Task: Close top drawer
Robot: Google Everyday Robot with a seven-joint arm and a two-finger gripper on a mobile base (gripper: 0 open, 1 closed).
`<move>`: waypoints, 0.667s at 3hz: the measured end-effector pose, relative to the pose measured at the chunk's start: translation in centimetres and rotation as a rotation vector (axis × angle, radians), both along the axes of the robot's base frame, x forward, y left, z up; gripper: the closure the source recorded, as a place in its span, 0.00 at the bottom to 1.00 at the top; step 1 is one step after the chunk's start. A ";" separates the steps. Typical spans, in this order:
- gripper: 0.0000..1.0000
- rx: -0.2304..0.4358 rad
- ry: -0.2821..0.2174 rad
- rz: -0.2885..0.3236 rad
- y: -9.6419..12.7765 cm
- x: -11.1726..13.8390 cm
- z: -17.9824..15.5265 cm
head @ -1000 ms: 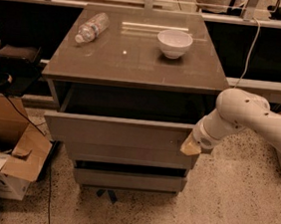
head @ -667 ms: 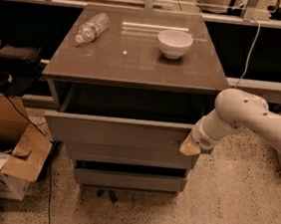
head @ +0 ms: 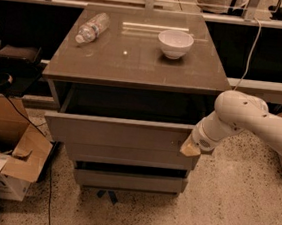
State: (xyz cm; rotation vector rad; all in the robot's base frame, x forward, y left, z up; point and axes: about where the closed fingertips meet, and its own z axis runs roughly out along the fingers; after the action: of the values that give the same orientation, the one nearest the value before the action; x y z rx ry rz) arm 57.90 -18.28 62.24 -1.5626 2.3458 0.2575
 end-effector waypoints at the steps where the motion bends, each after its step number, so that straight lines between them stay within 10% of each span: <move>1: 0.84 0.025 -0.021 -0.011 0.8 2.2 -0.6; 2: 1.00 0.025 -0.021 -0.011 0.8 2.1 -0.6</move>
Offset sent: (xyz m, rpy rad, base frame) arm 0.1622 0.0294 0.0023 0.1441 -0.1647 -0.0305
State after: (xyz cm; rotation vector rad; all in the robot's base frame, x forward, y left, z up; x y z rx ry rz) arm 60.00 -17.46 61.66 -1.5335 2.3259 0.2656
